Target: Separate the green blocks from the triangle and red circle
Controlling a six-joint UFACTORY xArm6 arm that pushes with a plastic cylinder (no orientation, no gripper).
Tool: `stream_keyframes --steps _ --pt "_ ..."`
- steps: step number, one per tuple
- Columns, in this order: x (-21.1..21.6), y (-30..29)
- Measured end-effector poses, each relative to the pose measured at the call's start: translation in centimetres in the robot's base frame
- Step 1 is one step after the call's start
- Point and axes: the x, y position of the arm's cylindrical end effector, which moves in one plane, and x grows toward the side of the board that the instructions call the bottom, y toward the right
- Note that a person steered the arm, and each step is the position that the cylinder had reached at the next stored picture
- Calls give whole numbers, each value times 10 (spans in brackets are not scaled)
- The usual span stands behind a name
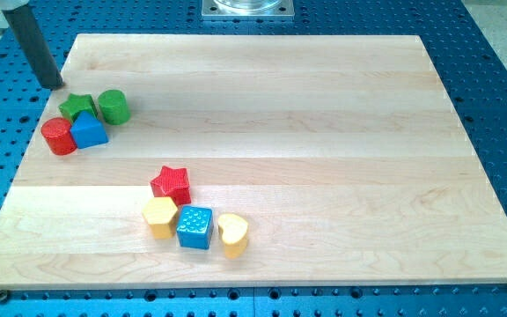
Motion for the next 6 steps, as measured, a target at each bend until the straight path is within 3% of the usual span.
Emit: stream_keyframes --steps 3,6 --pt "31 18" --pt "101 56"
